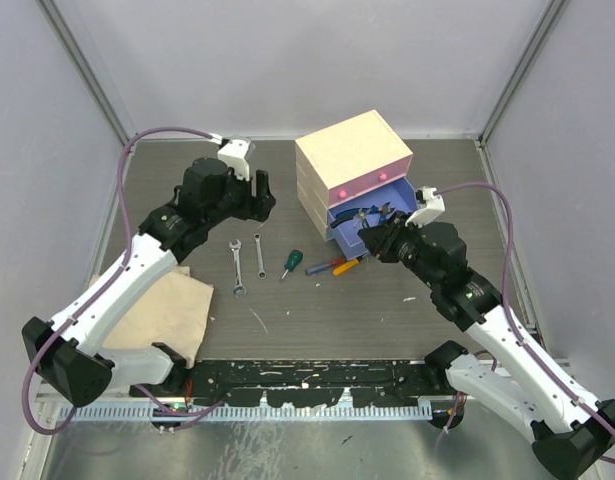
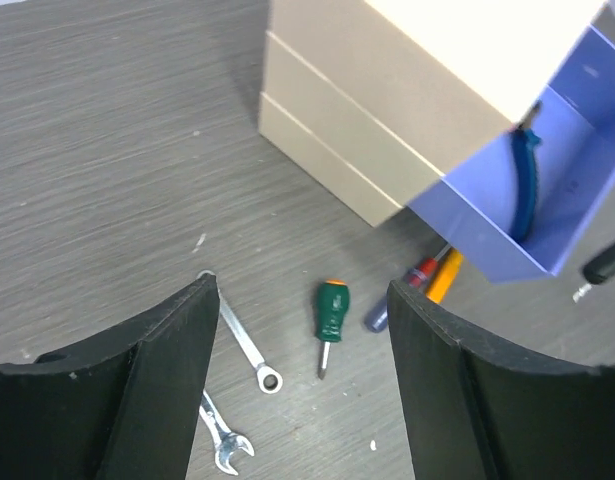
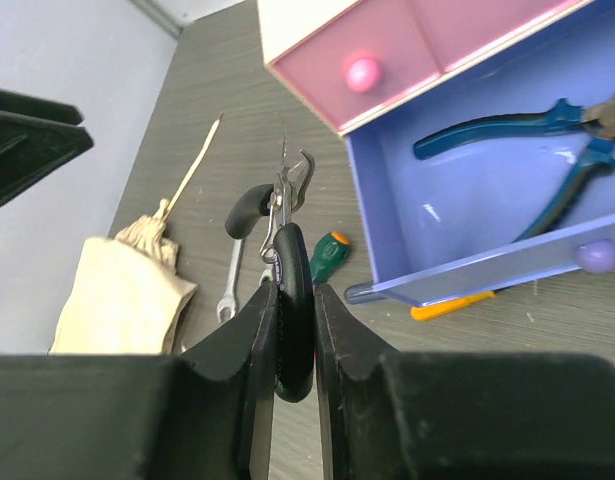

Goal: Sort the tools into containers
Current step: Pick up the pliers at the center of the board, then place the pliers in the drawer.

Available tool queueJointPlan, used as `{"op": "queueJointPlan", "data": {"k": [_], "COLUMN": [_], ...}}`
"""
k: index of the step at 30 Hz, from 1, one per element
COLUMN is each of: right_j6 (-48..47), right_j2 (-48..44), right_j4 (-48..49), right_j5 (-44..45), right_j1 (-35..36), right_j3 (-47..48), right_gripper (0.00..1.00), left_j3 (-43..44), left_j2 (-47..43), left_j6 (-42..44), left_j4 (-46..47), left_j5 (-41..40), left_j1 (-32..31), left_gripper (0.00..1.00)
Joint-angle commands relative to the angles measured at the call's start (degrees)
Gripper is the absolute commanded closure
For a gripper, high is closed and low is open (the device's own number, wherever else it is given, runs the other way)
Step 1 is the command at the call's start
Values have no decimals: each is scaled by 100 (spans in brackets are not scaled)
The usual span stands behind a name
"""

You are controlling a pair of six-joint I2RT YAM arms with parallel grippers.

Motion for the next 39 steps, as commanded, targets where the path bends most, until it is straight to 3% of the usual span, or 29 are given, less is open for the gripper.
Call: {"op": "queueJointPlan", "data": {"k": [1, 10, 21, 39], "right_j6": [223, 691, 1001, 1618], "right_j2": [-72, 226, 1098, 2695], "right_j4": [-228, -760, -594, 9], "right_j5": [920, 1324, -697, -761], "right_j1": [-10, -429, -2077, -2333], "right_j3": [108, 365, 855, 1390], "right_gripper": [100, 100, 100, 99], "left_j3": [460, 707, -97, -258], "left_j2": [131, 638, 384, -3], "left_j6": [-212, 255, 603, 903], "left_j4": [-149, -197, 170, 179], "left_j5": [-675, -931, -991, -1060], "left_j1": [289, 561, 561, 559], "left_gripper": [30, 30, 30, 29]}}
